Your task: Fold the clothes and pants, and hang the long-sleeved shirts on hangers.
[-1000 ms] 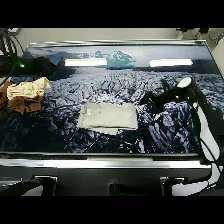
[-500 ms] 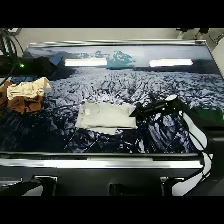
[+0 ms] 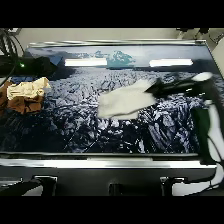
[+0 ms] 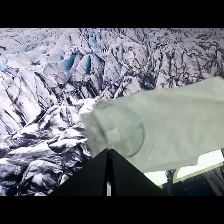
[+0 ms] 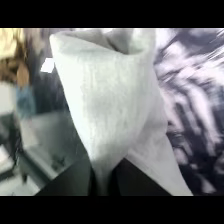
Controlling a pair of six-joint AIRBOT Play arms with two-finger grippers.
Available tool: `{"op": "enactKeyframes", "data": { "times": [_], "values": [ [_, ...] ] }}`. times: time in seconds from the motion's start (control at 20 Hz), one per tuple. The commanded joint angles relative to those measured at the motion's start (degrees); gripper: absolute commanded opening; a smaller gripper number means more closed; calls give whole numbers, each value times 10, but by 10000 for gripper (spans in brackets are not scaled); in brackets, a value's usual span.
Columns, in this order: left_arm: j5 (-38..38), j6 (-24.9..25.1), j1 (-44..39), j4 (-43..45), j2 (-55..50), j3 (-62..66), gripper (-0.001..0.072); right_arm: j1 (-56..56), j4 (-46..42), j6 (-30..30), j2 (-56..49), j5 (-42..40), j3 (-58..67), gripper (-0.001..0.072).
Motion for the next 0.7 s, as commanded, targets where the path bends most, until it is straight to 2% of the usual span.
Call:
{"op": "enactKeyframes", "data": {
  "times": [0.0,0.2,0.45,0.65],
  "values": [
    [1,5,0,0,0,0,21,-130,-89,76,58,61,75,46],
    [1,9,0,0,0,0,21,-293,-102,106,97,108,110,46],
    [1,9,0,0,0,0,22,-456,-101,150,121,105,113,47],
    [1,9,0,0,0,0,22,-524,-86,195,125,76,113,46]
  ]
}}
